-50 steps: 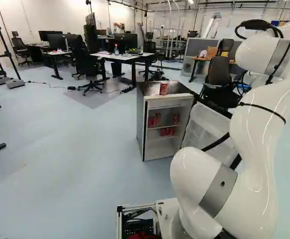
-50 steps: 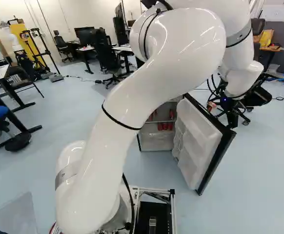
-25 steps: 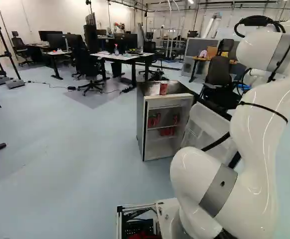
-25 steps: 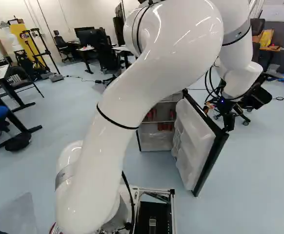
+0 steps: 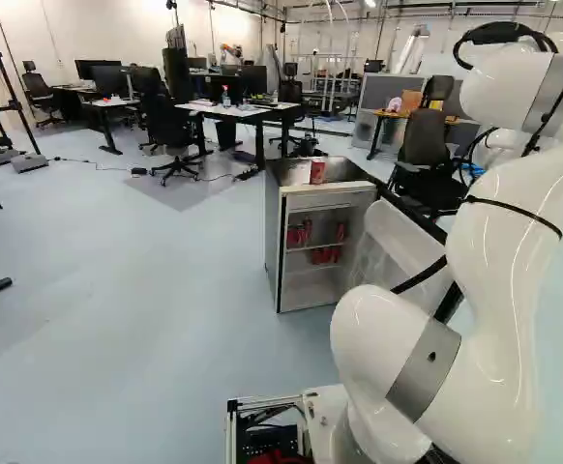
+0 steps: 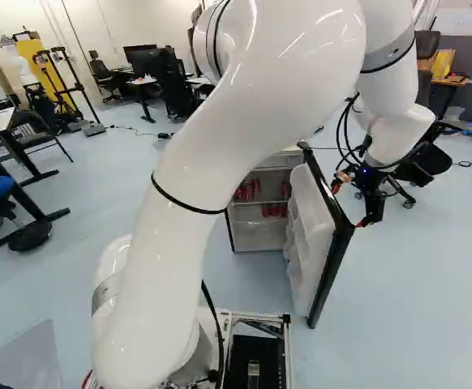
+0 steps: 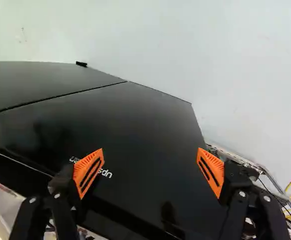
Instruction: Grab a drink from the fridge
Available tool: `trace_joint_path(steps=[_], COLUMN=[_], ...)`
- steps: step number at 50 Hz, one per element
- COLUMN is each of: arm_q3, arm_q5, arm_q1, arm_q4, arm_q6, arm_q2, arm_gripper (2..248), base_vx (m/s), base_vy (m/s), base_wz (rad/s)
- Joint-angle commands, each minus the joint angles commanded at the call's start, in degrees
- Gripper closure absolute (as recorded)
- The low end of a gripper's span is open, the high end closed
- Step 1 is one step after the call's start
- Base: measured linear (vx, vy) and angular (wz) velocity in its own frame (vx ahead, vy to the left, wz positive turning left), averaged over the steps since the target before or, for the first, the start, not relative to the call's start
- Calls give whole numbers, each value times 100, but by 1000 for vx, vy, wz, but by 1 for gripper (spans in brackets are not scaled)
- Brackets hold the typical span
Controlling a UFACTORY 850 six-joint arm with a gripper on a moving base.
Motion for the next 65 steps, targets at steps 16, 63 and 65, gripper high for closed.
trace_joint_path(steps=[16, 63, 65], arm_q3=[289, 1093, 1128], arm_q5=[-147, -157, -157], arm_q1=[14, 365, 385], arm_q4=[0, -60, -68], arm_q6=[0, 0, 0], arm_q2=[178, 676, 698], arm_gripper=[3, 3, 3], base_vx=[0, 0, 0], base_vy=[0, 0, 0], base_wz=[0, 0, 0])
